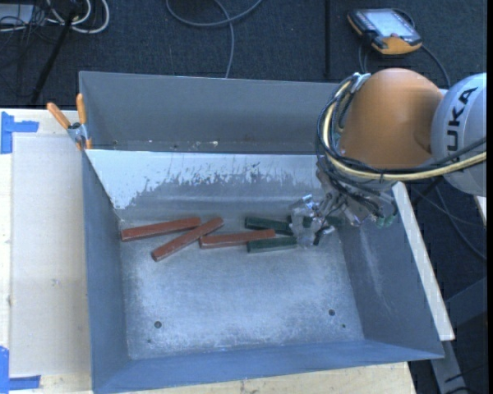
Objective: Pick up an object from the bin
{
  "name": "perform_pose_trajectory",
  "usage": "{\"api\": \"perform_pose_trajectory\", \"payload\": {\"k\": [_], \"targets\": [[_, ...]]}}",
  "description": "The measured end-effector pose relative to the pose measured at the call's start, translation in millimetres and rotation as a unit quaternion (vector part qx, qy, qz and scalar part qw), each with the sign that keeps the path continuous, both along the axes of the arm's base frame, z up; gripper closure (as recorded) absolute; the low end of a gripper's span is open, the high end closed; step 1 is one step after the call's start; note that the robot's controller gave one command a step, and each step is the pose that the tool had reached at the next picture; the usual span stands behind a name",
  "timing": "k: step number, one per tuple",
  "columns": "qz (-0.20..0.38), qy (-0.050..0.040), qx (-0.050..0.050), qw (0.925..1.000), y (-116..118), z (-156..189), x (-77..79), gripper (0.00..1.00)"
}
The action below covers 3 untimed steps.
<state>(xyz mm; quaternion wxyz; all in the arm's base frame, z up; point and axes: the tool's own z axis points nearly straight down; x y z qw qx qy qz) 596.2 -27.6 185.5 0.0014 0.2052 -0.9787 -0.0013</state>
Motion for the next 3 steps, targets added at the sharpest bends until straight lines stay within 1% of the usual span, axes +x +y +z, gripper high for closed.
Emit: {"api": "perform_pose_trajectory", "payload": {"k": [1,2,3], "targets": [[-0.159,0.0018,-0.001,0.9872,47,-55,-24.3,0.0],[-0.16,-0.0008,-0.001,0.9871,46,-51,-22.7,0.0],[-0.156,-0.0059,0.0,0.9877,58,-92,10.7,0.0]]}}
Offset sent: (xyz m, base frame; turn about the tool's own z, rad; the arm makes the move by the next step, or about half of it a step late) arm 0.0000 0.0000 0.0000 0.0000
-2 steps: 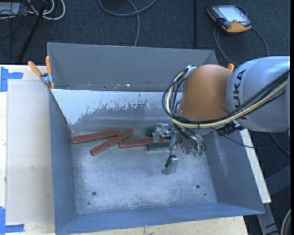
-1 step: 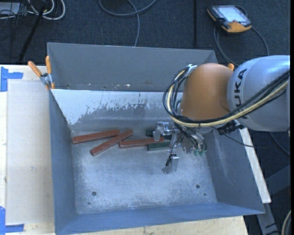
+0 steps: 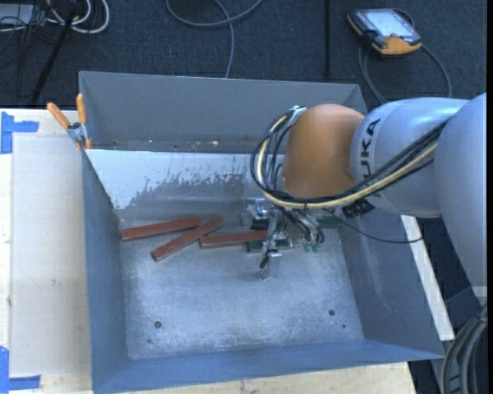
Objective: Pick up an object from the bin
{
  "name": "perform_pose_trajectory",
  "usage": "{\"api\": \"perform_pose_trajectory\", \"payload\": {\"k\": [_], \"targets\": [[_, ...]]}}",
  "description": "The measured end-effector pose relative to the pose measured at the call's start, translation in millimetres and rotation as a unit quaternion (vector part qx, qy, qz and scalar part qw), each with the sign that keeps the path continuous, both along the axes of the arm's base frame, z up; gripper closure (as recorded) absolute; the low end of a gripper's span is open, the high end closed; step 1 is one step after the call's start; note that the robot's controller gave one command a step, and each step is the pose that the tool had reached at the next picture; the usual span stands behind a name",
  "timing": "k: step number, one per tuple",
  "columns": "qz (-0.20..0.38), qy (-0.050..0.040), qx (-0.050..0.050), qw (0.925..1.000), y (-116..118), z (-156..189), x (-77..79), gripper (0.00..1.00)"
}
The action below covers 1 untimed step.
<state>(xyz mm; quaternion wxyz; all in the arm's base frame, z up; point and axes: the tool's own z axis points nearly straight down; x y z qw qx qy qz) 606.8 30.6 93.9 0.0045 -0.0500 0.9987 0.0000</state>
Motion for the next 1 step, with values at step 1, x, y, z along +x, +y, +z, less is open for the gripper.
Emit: {"api": "perform_pose_trajectory", "payload": {"k": [1], "targets": [[0.044,0.0037,0.0,0.999,4.8,-23.8,12.6,1.0]]}}
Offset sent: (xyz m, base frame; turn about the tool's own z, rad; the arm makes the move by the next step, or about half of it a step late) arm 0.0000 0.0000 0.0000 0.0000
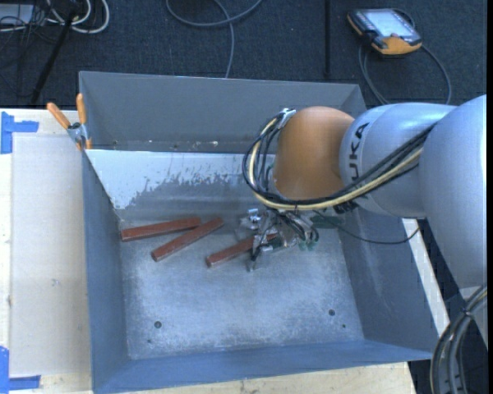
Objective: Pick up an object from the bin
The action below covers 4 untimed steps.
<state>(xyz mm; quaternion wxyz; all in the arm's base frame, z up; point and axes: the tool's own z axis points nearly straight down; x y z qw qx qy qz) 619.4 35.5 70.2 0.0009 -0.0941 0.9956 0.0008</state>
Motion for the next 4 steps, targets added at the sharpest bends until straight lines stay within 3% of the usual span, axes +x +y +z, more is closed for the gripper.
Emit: {"api": "perform_pose_trajectory", "payload": {"k": [1,2,3,4], "targets": [[0.0,0.0,0.0,1.0,0,0,0.0,1.0],[0.015,0.0002,-0.001,0.9999,0,117,-8.1,1.0],[0.015,0.0003,-0.001,0.9999,-1,117,-8.1,1.0],[0.009,-0.0002,-0.001,1.0,7,199,1.0,1.0]]}}
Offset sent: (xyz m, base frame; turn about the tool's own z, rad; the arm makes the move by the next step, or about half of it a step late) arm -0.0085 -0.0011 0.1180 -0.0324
